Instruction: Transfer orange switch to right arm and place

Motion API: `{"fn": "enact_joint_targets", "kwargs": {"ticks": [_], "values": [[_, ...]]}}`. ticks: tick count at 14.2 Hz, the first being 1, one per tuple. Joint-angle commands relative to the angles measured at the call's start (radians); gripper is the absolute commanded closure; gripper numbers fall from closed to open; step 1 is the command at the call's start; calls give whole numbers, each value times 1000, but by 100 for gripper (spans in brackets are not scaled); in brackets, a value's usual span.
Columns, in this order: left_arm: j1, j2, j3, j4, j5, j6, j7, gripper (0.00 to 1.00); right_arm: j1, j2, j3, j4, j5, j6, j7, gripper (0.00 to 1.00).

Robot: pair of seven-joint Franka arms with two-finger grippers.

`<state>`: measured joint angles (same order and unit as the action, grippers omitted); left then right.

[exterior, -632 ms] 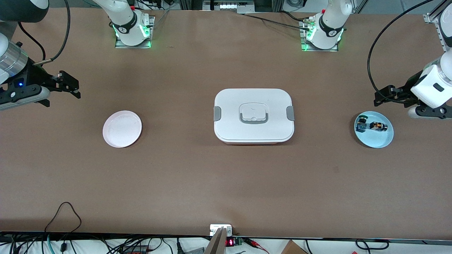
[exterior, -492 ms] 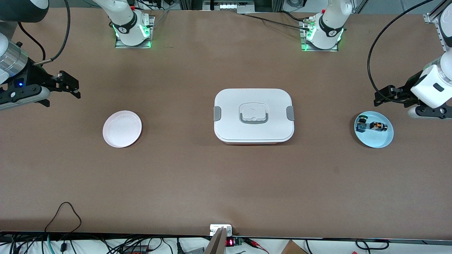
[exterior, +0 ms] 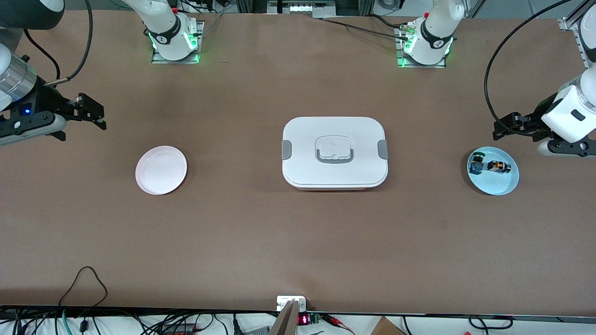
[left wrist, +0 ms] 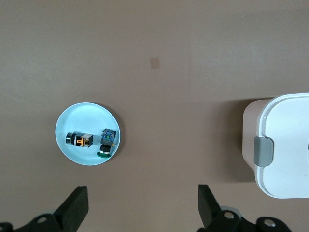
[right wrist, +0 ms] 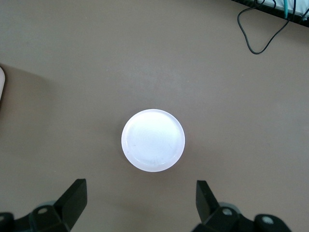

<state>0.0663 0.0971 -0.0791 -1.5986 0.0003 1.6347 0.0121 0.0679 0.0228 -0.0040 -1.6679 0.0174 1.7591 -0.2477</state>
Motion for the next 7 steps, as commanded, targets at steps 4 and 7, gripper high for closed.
{"fn": "enact_joint_targets", "kwargs": {"ticks": [4, 7], "values": [[-5, -10, -1, 11, 23, -39, 11, 0, 0, 0, 4, 7, -11, -9, 4, 0], [-3, -10, -1, 11, 21, -47, 5, 0, 0, 0, 4, 7, -11, -9, 5, 0]]}}
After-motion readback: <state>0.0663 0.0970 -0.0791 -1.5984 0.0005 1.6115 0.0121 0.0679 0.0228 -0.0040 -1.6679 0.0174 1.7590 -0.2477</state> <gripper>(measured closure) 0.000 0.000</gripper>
